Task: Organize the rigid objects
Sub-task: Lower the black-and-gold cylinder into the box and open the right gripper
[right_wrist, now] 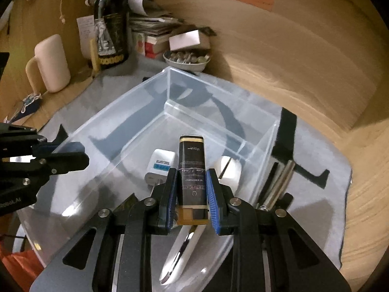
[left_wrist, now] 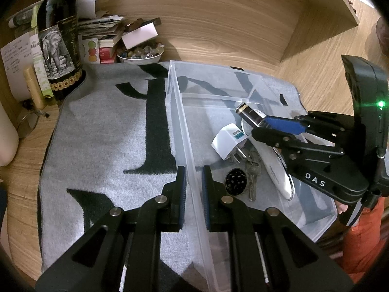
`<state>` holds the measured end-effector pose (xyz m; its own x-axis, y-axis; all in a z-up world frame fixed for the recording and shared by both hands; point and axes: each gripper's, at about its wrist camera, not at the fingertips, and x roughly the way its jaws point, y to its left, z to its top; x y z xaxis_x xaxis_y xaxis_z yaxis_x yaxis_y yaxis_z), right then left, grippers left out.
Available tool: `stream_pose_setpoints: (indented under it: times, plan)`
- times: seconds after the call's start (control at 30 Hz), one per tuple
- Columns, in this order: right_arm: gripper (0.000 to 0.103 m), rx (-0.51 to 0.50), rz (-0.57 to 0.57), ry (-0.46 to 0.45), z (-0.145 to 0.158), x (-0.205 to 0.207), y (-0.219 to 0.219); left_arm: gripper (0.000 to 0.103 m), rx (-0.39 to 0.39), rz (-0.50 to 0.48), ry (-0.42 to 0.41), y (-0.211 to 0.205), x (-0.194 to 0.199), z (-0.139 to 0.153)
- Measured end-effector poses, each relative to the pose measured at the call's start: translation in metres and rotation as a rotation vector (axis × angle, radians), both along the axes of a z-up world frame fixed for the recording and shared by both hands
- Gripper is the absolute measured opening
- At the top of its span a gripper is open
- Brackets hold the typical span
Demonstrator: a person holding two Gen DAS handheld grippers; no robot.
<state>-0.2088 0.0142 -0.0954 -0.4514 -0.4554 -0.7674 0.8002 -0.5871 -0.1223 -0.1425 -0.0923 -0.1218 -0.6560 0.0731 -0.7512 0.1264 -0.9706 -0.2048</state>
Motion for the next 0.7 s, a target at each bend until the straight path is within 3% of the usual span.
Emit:
stream_pose_setpoints:
  times: [0.13, 0.2, 0.27, 0.4, 0.7]
  plan:
    - [0.022, -0.016, -0.003, -0.007, 0.002, 0.000, 0.001, 0.012, 0.001, 0.000, 0.000, 0.000, 0.000, 0.000]
    - [0.026, -0.031, -0.015, -0.006, 0.004, -0.001, 0.004, 0.012, 0.001, 0.000, -0.001, 0.000, 0.000, 0.000]
    - [0.037, -0.055, -0.029, -0.003, 0.008, -0.001, 0.007, 0.012, -0.001, 0.001, 0.000, 0.000, 0.000, 0.000]
    - [0.042, -0.097, -0.064, 0.023, 0.021, -0.002, 0.020, 0.012, 0.002, 0.002, -0.001, 0.000, 0.000, -0.001]
    - [0.049, -0.181, -0.244, 0.057, 0.042, -0.017, 0.078, 0.012, 0.004, 0.009, -0.005, 0.000, -0.001, -0.001]
